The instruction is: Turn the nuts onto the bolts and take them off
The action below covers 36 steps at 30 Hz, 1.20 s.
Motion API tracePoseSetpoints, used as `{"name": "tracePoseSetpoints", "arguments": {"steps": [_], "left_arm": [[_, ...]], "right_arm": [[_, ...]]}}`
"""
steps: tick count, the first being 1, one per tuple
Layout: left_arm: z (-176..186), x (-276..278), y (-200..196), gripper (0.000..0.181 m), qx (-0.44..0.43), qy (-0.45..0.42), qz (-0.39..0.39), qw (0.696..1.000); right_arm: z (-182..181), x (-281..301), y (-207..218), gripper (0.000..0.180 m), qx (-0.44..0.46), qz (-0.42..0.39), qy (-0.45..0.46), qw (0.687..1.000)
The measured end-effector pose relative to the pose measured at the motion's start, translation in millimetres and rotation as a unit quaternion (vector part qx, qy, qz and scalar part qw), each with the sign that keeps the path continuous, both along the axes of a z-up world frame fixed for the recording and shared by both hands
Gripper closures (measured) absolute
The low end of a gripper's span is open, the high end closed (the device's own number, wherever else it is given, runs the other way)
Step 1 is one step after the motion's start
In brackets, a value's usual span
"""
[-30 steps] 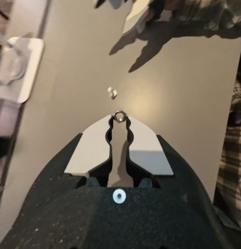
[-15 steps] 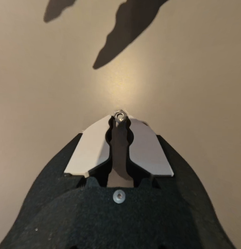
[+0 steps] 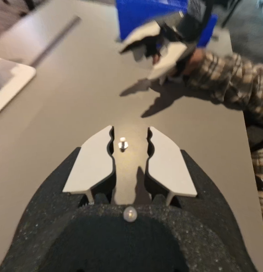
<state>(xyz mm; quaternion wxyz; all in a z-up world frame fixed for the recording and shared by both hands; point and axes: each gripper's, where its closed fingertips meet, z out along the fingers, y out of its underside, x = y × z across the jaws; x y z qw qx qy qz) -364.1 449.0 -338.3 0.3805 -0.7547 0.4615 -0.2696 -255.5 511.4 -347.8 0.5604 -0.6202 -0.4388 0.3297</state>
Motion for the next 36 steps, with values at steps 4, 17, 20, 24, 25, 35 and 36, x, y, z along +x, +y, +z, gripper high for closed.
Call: {"name": "tracePoseSetpoints", "arguments": {"steps": [4, 17, 20, 24, 25, 35, 36], "left_arm": [[5.0, -55.7, 20.3, 0.139, 0.013, -0.106, 0.069, 0.992], [-19.3, -77.9, 19.0, 0.141, 0.03, -0.155, 0.076, 0.984], [-22.0, -74.6, 17.4, 0.14, 0.023, -0.151, 0.071, 0.986], [-23.9, -73.5, 16.6, 0.14, 0.028, -0.139, 0.068, 0.987], [-24.4, -72.9, 16.4, 0.14, 0.028, -0.138, 0.068, 0.988], [-30.7, -67.7, 14.3, 0.14, 0.022, -0.125, 0.06, 0.99], [-31.5, -67.0, 14.2, 0.14, 0.022, -0.122, 0.06, 0.99]], "right_arm": [[-5.6, -18.9, -16.3, 0.108, 0.011, 0.035, -0.028, 0.999], [-21.3, -83.1, -45.8, 0.127, 0.024, 0.138, -0.103, 0.985], [-24.7, -97.8, -44.4, 0.131, 0.024, 0.162, -0.124, 0.979], [-35.0, -112.3, -43.9, 0.14, 0.014, 0.193, -0.154, 0.969], [-39.0, -114.6, -44.5, 0.142, 0.01, 0.199, -0.163, 0.966], [-58.9, -123.4, -47.6, 0.154, 0.006, 0.22, -0.216, 0.951], [-61.0, -123.7, -47.4, 0.161, 0.005, 0.221, -0.223, 0.949]]}}
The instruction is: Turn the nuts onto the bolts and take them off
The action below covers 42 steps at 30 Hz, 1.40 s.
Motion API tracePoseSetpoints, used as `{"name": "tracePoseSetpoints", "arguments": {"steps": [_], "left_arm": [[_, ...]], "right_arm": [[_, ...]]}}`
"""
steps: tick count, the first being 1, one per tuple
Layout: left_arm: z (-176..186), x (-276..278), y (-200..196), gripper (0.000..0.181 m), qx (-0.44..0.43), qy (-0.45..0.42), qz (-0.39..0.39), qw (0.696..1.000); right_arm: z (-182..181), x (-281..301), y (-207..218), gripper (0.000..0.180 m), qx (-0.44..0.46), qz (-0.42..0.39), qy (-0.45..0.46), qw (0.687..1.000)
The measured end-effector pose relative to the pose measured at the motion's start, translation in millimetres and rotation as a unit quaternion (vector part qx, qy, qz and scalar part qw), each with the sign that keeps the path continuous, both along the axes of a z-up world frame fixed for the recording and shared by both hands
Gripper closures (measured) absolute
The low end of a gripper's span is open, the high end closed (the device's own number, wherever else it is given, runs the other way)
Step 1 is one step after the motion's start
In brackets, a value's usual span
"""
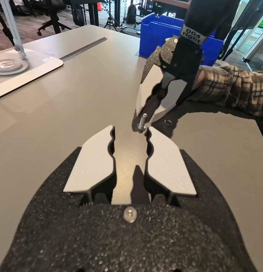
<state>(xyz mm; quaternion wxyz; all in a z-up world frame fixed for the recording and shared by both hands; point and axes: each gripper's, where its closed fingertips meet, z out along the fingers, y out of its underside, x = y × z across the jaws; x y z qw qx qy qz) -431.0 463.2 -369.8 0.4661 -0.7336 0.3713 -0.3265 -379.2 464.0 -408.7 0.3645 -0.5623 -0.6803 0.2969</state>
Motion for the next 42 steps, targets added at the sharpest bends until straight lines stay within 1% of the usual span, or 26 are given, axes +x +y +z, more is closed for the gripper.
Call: {"name": "tracePoseSetpoints", "arguments": {"steps": [1, 5, 8, 10, 13, 17, 20, 22, 24, 25, 26, 30, 42], "left_arm": [[-0.8, 0.5, 0.0, 0.14, 0.0, 0.002, 0.0, 1.0], [-3.8, 3.2, -0.8, 0.14, -0.001, 0.007, -0.002, 1.0], [-4.2, 7.5, -3.3, 0.139, 0.0, 0.007, -0.008, 1.0], [-1.5, 12.0, -4.7, 0.139, 0.004, -0.002, -0.013, 1.0], [10.3, 24.8, -5.5, 0.136, 0.0, -0.042, -0.031, 0.999], [41.3, 39.7, 0.8, 0.136, 0.02, -0.081, -0.05, 0.995], [60.9, 50.9, 7.3, 0.136, 0.046, -0.077, -0.062, 0.994], [71.6, 58.6, 9.3, 0.137, 0.059, -0.08, -0.072, 0.992], [79.2, 63.9, 8.7, 0.138, 0.072, -0.09, -0.078, 0.99], [81.8, 65.8, 8.3, 0.143, 0.078, -0.101, -0.079, 0.989], [81.7, 67.9, 8.1, 0.144, 0.08, -0.108, -0.081, 0.988], [72.3, 75.1, 4.7, 0.143, 0.056, -0.104, -0.094, 0.989], [69.8, 79.0, 2.3, 0.146, 0.049, -0.09, -0.087, 0.991]], "right_arm": [[-2.7, 0.1, -0.4, 0.17, -0.001, 0.003, -0.009, 1.0], [-2.4, 1.3, 0.1, 0.17, -0.004, -0.001, -0.008, 1.0], [7.6, 3.3, -0.5, 0.171, -0.035, -0.006, 0.015, 0.999], [26.5, 4.0, 0.4, 0.171, -0.055, -0.009, 0.036, 0.998], [66.9, 2.1, 3.1, 0.171, -0.052, 0.0, 0.047, 0.998], [116.5, -5.0, 5.6, 0.171, -0.052, -0.001, 0.033, 0.998], [151.9, -5.6, 5.1, 0.171, -0.07, -0.011, 0.056, 0.996], [164.7, -1.5, 3.3, 0.171, -0.084, -0.02, 0.067, 0.994], [169.9, 1.2, -0.4, 0.171, -0.101, -0.022, 0.085, 0.991], [169.0, 1.3, -0.3, 0.171, -0.113, -0.026, 0.082, 0.99], [164.9, 1.8, 0.8, 0.171, -0.123, -0.032, 0.07, 0.989], [153.1, -1.3, 4.2, 0.17, -0.122, -0.03, 0.048, 0.991], [143.1, -10.5, -3.6, 0.171, -0.129, -0.008, 0.028, 0.991]]}}
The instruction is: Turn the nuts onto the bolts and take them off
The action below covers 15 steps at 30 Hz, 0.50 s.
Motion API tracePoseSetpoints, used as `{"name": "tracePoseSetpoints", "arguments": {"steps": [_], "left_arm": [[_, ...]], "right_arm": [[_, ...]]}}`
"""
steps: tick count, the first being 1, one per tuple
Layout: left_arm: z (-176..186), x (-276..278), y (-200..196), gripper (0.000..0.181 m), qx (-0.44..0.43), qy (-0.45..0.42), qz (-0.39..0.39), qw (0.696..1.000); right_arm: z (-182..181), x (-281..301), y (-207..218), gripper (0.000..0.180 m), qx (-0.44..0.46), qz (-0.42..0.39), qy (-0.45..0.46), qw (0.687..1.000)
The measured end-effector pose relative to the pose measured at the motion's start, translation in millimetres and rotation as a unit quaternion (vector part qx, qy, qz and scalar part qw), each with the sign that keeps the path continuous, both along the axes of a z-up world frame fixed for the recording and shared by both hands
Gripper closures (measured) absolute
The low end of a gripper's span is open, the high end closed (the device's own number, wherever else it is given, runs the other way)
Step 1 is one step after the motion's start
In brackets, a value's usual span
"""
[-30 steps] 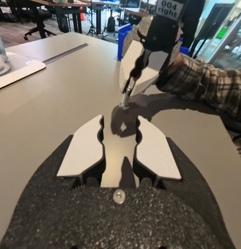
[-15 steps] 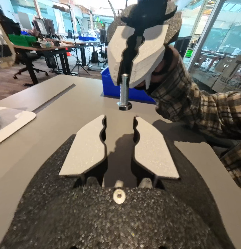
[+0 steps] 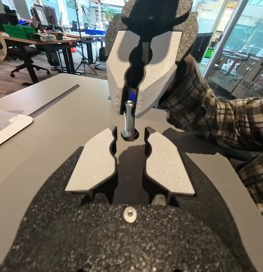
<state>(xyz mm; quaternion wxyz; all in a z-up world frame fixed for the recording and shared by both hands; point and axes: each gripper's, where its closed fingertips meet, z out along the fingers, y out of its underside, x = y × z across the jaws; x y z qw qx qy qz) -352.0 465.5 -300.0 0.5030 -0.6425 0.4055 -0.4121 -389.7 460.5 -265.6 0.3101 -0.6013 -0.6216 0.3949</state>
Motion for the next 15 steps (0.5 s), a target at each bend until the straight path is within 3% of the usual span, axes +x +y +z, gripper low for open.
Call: {"name": "tracePoseSetpoints", "arguments": {"steps": [15], "left_arm": [[3.1, -0.5, -0.7, 0.156, -0.016, -0.013, -0.002, 1.0]], "right_arm": [[2.9, -3.0, -1.9, 0.17, 0.018, 0.015, 0.018, 1.0]]}}
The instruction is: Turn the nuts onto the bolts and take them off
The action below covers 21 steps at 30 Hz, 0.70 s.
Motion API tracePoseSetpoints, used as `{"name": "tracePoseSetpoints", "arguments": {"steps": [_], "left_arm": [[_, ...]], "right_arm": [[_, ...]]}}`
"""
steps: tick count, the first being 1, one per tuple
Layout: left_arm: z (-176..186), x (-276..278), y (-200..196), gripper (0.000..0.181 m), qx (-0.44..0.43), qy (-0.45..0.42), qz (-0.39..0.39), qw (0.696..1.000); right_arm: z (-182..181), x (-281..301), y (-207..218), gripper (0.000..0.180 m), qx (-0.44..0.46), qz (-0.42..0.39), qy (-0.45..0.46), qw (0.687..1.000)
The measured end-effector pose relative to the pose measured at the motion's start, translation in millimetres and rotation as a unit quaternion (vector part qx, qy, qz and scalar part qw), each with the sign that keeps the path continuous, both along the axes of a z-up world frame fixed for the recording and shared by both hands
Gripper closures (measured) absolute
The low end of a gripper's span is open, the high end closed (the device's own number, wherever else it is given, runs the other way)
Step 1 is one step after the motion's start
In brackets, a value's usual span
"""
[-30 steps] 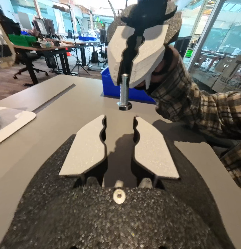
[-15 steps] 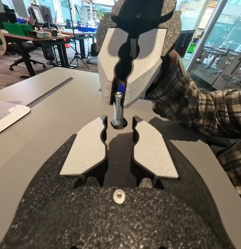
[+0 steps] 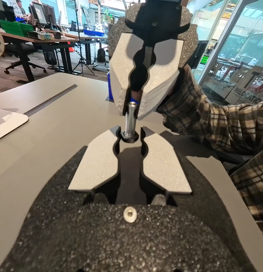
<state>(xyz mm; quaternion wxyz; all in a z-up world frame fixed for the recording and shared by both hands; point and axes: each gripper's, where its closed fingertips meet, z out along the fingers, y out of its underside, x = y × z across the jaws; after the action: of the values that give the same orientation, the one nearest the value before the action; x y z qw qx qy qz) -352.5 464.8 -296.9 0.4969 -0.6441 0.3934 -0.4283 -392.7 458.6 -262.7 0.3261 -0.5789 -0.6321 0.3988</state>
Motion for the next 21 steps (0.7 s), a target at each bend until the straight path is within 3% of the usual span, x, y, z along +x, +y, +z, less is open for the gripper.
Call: {"name": "tracePoseSetpoints", "arguments": {"steps": [21], "left_arm": [[3.8, -0.9, 0.1, 0.162, -0.013, -0.017, -0.006, 1.0]], "right_arm": [[1.6, -1.2, -1.9, 0.171, 0.021, 0.012, 0.011, 1.0]]}}
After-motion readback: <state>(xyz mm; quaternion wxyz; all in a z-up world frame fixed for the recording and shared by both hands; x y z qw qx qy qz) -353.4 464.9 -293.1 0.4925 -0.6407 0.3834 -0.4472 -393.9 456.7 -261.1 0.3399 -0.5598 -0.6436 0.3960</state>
